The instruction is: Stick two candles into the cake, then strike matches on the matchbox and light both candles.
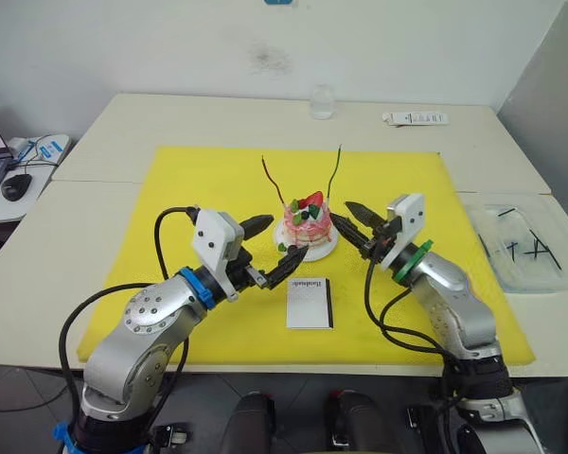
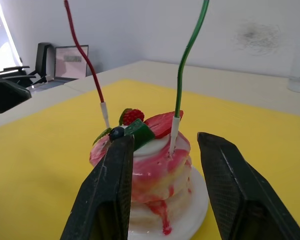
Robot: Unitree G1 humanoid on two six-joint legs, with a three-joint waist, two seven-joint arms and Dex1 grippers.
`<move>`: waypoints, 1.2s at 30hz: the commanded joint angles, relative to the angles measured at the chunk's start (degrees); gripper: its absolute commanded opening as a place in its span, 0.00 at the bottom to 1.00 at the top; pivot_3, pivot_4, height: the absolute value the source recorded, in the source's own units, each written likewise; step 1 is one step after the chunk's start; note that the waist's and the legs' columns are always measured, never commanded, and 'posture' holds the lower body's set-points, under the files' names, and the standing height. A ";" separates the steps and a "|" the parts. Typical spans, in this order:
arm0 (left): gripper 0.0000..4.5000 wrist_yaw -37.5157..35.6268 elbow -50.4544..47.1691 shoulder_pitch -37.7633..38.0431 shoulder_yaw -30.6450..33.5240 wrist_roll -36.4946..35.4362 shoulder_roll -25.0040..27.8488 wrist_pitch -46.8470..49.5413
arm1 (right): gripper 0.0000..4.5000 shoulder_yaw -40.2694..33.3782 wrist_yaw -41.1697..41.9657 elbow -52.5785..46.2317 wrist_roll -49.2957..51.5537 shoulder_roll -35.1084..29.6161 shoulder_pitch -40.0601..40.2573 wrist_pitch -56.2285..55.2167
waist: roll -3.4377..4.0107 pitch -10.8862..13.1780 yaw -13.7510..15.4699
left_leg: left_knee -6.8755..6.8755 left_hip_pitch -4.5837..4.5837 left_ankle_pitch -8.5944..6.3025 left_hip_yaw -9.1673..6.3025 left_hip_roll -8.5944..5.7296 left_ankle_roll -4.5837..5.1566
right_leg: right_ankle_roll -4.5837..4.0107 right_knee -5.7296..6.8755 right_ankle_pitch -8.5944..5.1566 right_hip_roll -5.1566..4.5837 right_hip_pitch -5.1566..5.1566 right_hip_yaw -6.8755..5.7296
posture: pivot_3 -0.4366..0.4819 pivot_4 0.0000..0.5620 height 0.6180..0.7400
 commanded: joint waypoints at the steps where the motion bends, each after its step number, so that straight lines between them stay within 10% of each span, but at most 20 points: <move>1: 1.00 -1.77 -2.26 1.59 0.99 -1.75 1.10 -0.22 | 0.46 -1.37 2.49 -6.64 2.92 -3.38 2.25 2.37 | 0.00 0.00 0.00 | 0.00 -0.03 0.00 0.00 0.00 0.00 | 0.00 -0.02 0.00 -0.01 -0.02 -0.01 | 0.48 0.27 1.00; 15: 1.00 -11.97 1.83 0.71 6.90 -16.90 12.16 12.08 | 0.43 -3.15 14.65 -14.37 12.00 -19.87 5.88 10.96 | 0.00 0.01 0.05 | 0.00 -0.06 0.00 -0.05 -0.02 0.00 | -0.17 -0.06 -0.10 -0.06 -0.03 -0.12 | 0.48 0.27 1.00; 21: 1.00 -2.57 11.49 -6.49 12.37 -42.71 14.96 33.18 | 0.02 -1.23 17.26 -14.17 9.57 -22.58 6.20 8.63 | -0.05 0.04 0.04 | 0.01 -0.10 0.00 -0.19 -0.03 0.00 | -0.15 -0.06 -0.12 -0.06 -0.01 -0.25 | 0.48 0.27 1.00; 36: 1.00 21.37 30.64 -12.16 4.54 -75.73 21.77 43.16 | 0.01 4.06 22.45 -11.40 -0.71 -26.17 7.52 -2.78 | -0.08 0.06 0.11 | 0.03 -0.07 0.00 -0.18 -0.04 -0.01 | -0.08 0.03 -0.14 -0.11 0.00 -0.22 | 0.48 0.27 1.00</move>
